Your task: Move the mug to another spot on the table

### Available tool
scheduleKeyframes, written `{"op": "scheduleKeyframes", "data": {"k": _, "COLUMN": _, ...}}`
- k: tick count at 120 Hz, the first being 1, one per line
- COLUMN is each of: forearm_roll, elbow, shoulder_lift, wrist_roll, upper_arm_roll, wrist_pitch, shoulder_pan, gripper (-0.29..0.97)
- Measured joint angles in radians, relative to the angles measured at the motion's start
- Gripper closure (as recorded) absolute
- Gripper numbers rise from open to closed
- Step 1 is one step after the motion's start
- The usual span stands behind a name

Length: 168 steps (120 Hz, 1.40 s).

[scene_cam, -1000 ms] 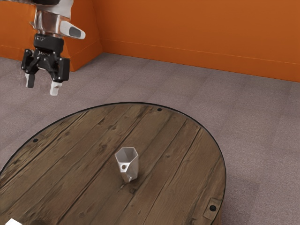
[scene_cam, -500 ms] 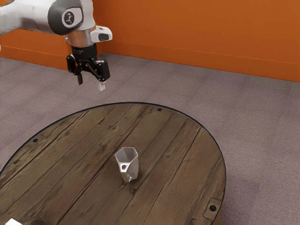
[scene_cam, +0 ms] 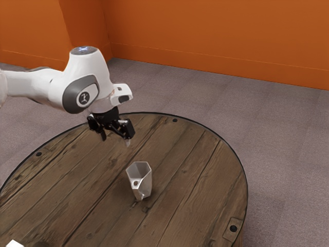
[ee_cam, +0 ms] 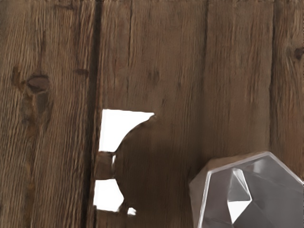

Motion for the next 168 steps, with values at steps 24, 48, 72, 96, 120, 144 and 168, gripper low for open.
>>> {"op": "scheduleKeyframes", "data": {"k": 24, "forearm_roll": -0.021, "elbow": -0.107, "shoulder_lift": 0.017, "wrist_roll": -0.074, "upper_arm_roll": -0.046, "wrist_pitch": 0.156, "shoulder_pan": 0.024, "gripper": 0.0}}
{"op": "scheduleKeyframes", "data": {"k": 48, "forearm_roll": -0.028, "elbow": -0.143, "shoulder_lift": 0.082, "wrist_roll": -0.147, "upper_arm_roll": -0.092, "wrist_pitch": 0.257, "shoulder_pan": 0.016, "gripper": 0.0}}
{"op": "scheduleKeyframes", "data": {"k": 72, "forearm_roll": -0.03, "elbow": -0.244, "shoulder_lift": -0.014, "wrist_roll": -0.223, "upper_arm_roll": -0.161, "wrist_pitch": 0.305, "shoulder_pan": 0.024, "gripper": 0.0}}
{"op": "scheduleKeyframes", "data": {"k": 96, "forearm_roll": -0.034, "elbow": -0.302, "shoulder_lift": -0.07, "wrist_roll": -0.305, "upper_arm_roll": -0.366, "wrist_pitch": 0.325, "shoulder_pan": 0.153, "gripper": 0.0}}
{"op": "scheduleKeyframes", "data": {"k": 120, "forearm_roll": -0.037, "elbow": -0.346, "shoulder_lift": -0.057, "wrist_roll": -0.372, "upper_arm_roll": -0.418, "wrist_pitch": 0.393, "shoulder_pan": 0.222, "gripper": 0.0}}
{"op": "scheduleKeyframes", "data": {"k": 144, "forearm_roll": -0.019, "elbow": -0.348, "shoulder_lift": -0.013, "wrist_roll": -0.42, "upper_arm_roll": -0.425, "wrist_pitch": 0.434, "shoulder_pan": 0.22, "gripper": 0.04}}
{"op": "scheduleKeyframes", "data": {"k": 168, "forearm_roll": -0.002, "elbow": -0.358, "shoulder_lift": -0.016, "wrist_roll": -0.454, "upper_arm_roll": -0.426, "wrist_pitch": 0.447, "shoulder_pan": 0.221, "gripper": 0.12}}
